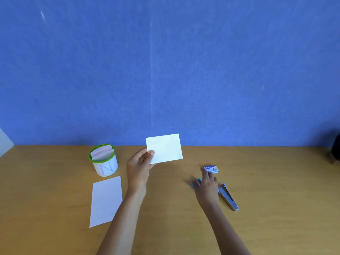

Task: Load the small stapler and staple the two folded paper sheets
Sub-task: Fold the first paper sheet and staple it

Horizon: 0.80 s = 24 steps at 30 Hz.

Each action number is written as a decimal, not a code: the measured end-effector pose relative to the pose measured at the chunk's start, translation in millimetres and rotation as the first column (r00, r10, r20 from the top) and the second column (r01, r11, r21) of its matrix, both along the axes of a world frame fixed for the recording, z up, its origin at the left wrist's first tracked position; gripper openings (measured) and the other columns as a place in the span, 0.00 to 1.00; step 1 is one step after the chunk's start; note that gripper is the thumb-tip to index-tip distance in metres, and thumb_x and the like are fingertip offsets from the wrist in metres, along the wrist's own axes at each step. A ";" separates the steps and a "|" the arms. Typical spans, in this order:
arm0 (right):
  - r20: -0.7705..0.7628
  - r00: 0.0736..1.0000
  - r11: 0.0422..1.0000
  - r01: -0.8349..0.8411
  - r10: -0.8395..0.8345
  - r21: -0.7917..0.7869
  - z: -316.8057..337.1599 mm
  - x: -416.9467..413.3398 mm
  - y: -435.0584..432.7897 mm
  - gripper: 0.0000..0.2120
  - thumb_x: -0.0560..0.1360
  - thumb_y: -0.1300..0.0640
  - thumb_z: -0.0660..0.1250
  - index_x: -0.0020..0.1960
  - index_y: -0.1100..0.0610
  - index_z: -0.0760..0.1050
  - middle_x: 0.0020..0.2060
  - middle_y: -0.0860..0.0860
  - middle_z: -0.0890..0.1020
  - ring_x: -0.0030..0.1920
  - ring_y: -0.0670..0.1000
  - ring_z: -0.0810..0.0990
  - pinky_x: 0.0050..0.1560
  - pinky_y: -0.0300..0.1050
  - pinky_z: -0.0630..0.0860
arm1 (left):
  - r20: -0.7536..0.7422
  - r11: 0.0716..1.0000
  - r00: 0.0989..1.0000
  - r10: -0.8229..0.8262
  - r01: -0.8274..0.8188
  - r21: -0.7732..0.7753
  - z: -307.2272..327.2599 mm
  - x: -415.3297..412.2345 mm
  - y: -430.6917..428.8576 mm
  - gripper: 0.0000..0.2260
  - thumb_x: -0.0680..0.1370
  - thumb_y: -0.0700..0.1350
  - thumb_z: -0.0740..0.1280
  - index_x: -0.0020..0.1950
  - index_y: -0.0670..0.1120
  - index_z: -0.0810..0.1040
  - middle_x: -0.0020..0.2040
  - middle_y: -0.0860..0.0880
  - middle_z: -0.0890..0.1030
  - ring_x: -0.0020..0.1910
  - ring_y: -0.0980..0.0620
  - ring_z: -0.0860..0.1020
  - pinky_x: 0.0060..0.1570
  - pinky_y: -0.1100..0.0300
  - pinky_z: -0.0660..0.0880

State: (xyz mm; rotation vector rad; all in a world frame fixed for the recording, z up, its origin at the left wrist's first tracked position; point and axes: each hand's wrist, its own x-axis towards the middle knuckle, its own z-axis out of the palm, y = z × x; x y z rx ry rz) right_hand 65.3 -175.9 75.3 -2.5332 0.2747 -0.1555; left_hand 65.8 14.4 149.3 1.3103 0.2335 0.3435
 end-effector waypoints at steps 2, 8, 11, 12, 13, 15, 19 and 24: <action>-0.146 0.989 0.985 -0.039 0.015 -0.165 -15.7 -2.5 -9.0 0.28 0.78 0.50 0.63 0.73 0.57 0.57 0.67 0.53 0.68 0.65 0.55 0.67 0.62 0.44 0.66 | -0.001 1.000 1.000 -0.003 0.003 0.001 -0.9 0.7 0.3 0.07 0.77 0.39 0.67 0.45 0.50 0.81 0.42 0.54 0.83 0.43 0.58 0.80 0.39 0.68 0.77; -0.147 0.988 0.969 0.007 -0.045 -0.245 -38.7 -4.9 -10.6 0.24 0.78 0.54 0.62 0.72 0.55 0.59 0.66 0.50 0.70 0.65 0.52 0.68 0.62 0.42 0.68 | -0.009 1.000 1.000 -0.004 0.004 -0.002 -3.0 0.9 0.6 0.06 0.77 0.39 0.67 0.50 0.48 0.80 0.41 0.55 0.82 0.44 0.59 0.79 0.41 0.64 0.77; -0.099 0.994 0.970 0.024 -0.049 -0.241 -42.7 -6.2 -12.1 0.20 0.78 0.61 0.61 0.69 0.55 0.65 0.61 0.50 0.74 0.61 0.52 0.70 0.57 0.41 0.69 | -0.013 1.000 1.000 -0.014 0.014 -0.002 -3.2 0.3 1.6 0.06 0.77 0.39 0.67 0.50 0.49 0.80 0.43 0.53 0.82 0.45 0.57 0.80 0.42 0.62 0.76; -0.079 0.996 0.978 0.027 -0.044 -0.205 -43.1 -6.6 -12.7 0.19 0.78 0.62 0.61 0.68 0.55 0.67 0.60 0.51 0.75 0.60 0.53 0.70 0.55 0.42 0.69 | -0.014 1.000 1.000 -0.014 0.014 -0.004 -3.2 0.3 1.9 0.06 0.77 0.39 0.67 0.50 0.49 0.80 0.43 0.53 0.82 0.45 0.57 0.80 0.42 0.62 0.76; -0.054 0.997 0.990 0.041 -0.048 -0.136 -42.0 -7.4 -12.5 0.18 0.77 0.64 0.61 0.66 0.56 0.69 0.58 0.52 0.77 0.58 0.54 0.71 0.54 0.43 0.69 | -0.015 1.000 1.000 -0.013 0.013 -0.008 -3.3 0.2 2.3 0.06 0.77 0.39 0.67 0.49 0.50 0.80 0.43 0.53 0.82 0.45 0.57 0.80 0.42 0.62 0.76; 0.001 0.996 0.991 0.087 -0.088 0.103 -33.7 -10.1 -8.5 0.15 0.77 0.64 0.63 0.63 0.59 0.74 0.52 0.55 0.79 0.53 0.55 0.73 0.50 0.45 0.69 | -0.014 1.000 1.000 -0.012 0.012 -0.014 -3.2 0.4 3.2 0.06 0.77 0.39 0.67 0.49 0.49 0.80 0.43 0.54 0.83 0.45 0.57 0.80 0.41 0.64 0.76; -0.112 0.994 0.602 0.093 -0.006 0.793 5.2 -22.0 18.3 0.10 0.77 0.63 0.65 0.58 0.59 0.78 0.42 0.51 0.79 0.41 0.48 0.75 0.42 0.41 0.70 | -0.015 1.000 1.000 -0.013 0.013 -0.016 -2.6 0.6 1.9 0.05 0.77 0.39 0.66 0.49 0.49 0.79 0.45 0.52 0.83 0.46 0.56 0.80 0.41 0.64 0.76; -0.021 0.953 0.215 -0.047 0.302 0.976 41.5 -40.6 45.0 0.10 0.78 0.59 0.63 0.56 0.59 0.79 0.36 0.49 0.74 0.35 0.44 0.73 0.43 0.37 0.69 | -0.024 1.000 1.000 0.001 -0.001 -0.028 -0.4 -0.2 -2.2 0.05 0.77 0.40 0.66 0.50 0.48 0.78 0.46 0.51 0.83 0.48 0.55 0.80 0.42 0.61 0.76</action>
